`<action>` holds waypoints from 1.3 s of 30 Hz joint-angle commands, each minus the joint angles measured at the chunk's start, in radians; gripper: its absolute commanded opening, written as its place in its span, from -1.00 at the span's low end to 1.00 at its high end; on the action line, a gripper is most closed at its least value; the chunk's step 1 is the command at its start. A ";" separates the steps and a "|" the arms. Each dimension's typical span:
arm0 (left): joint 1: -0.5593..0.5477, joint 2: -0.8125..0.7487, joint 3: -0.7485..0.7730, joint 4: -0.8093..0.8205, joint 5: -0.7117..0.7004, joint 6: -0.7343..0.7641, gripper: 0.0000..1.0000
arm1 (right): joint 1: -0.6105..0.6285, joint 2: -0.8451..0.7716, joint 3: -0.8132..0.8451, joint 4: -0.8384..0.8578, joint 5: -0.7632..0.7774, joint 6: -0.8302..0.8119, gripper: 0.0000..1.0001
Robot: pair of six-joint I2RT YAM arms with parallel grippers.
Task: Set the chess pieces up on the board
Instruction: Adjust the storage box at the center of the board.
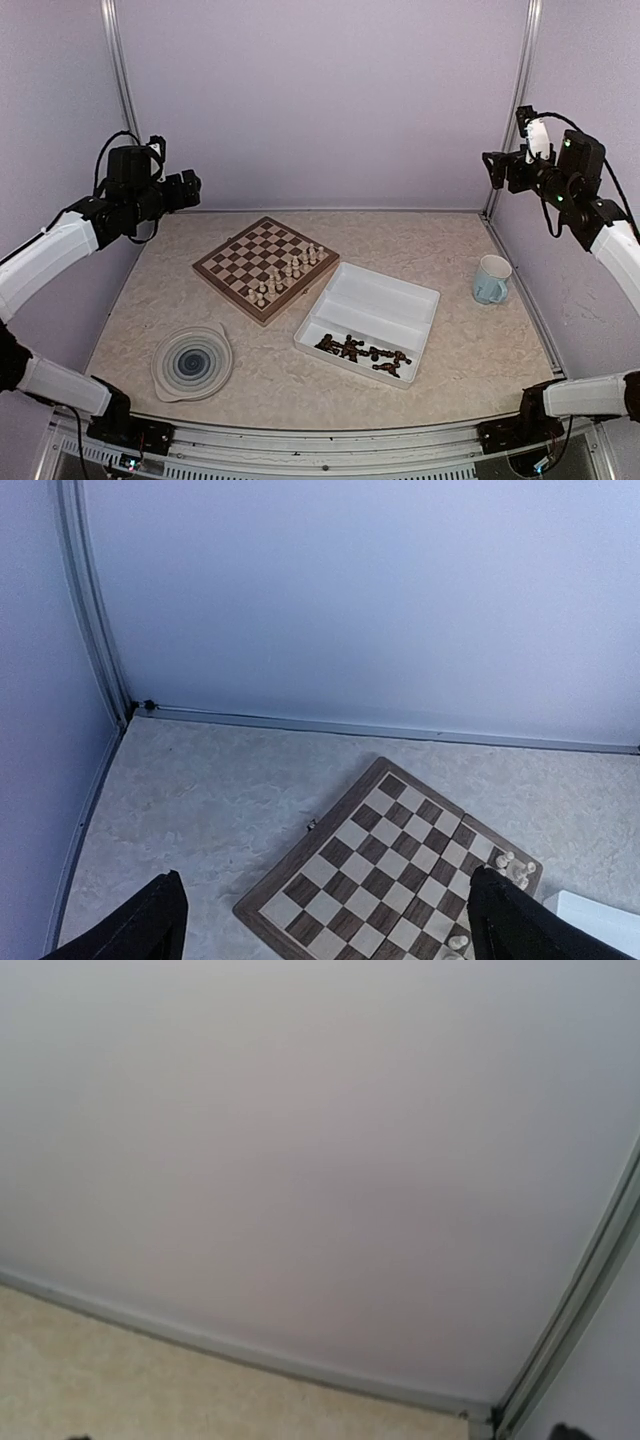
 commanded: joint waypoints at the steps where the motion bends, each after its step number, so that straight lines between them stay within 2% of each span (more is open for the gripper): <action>1: 0.072 0.002 -0.074 0.142 0.081 -0.005 0.89 | -0.029 0.054 -0.029 0.024 -0.042 0.016 0.98; 5: 0.072 0.004 -0.132 0.197 0.120 0.056 0.81 | -0.050 0.104 -0.041 -0.006 -0.135 -0.035 0.98; 8: 0.008 0.004 -0.159 0.218 0.138 0.121 0.77 | -0.058 0.127 -0.053 -0.048 -0.221 -0.089 0.98; 11: -0.082 0.006 -0.174 0.214 0.180 0.179 0.72 | -0.032 0.142 -0.065 -0.119 -0.284 -0.157 0.94; 16: -0.297 0.022 -0.180 0.169 0.207 0.280 0.61 | 0.043 0.150 -0.103 -0.250 -0.420 -0.297 0.69; 22: -0.460 0.059 -0.219 0.136 0.316 0.287 0.36 | 0.285 0.152 -0.185 -0.370 -0.486 -0.438 0.48; 24: -0.489 0.066 -0.246 0.146 0.329 0.274 0.36 | 0.374 0.162 -0.210 -0.400 -0.483 -0.479 0.47; 26: -0.504 0.067 -0.269 0.154 0.285 0.244 0.41 | 0.476 0.184 -0.223 -0.431 -0.456 -0.516 0.49; 29: -0.478 0.066 -0.293 0.157 0.160 0.176 0.58 | 0.637 0.230 -0.230 -0.452 -0.377 -0.554 0.69; 32: -0.357 0.085 -0.278 0.109 0.075 0.063 0.68 | 0.775 0.287 -0.233 -0.435 -0.299 -0.571 0.82; 35: -0.187 0.083 -0.283 0.138 0.088 -0.030 0.71 | 0.882 0.351 -0.234 -0.398 -0.226 -0.569 0.83; 39: -0.002 0.068 -0.289 0.189 0.174 -0.112 0.71 | 0.960 0.429 -0.233 -0.331 -0.143 -0.554 0.86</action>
